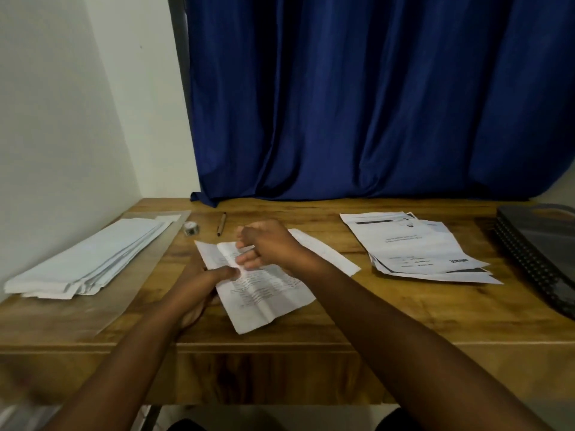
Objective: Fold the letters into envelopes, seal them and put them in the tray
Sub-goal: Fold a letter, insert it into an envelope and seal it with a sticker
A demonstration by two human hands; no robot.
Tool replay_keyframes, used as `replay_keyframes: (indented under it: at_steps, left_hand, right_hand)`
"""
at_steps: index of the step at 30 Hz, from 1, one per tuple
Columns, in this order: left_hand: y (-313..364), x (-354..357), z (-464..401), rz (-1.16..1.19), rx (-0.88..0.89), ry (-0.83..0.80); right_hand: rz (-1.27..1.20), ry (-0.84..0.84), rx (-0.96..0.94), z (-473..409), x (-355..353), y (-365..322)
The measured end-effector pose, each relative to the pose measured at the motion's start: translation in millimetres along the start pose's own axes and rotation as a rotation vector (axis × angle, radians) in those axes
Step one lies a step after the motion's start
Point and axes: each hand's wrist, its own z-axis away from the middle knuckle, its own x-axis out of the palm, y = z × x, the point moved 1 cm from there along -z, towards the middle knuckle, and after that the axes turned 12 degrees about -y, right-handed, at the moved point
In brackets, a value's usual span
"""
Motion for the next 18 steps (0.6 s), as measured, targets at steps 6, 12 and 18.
replay_keyframes:
  at_steps: [6,12,18]
  left_hand:
    - [3.3,-40.2,-18.0,-0.250,-0.143,0.134]
    - [17.0,-19.9,-25.5,-1.145,0.098,0.323]
    - [-18.1,15.8,-41.4,-1.405,-0.030,-0.144]
  right_hand:
    - [0.620,0.142,-0.083,-5.1,-17.3,34.5]
    - [0.965,0.144,-0.033,-3.6,-17.4,59.2]
    - [0.929,0.042,-0.073,-11.5,9.6,65.2]
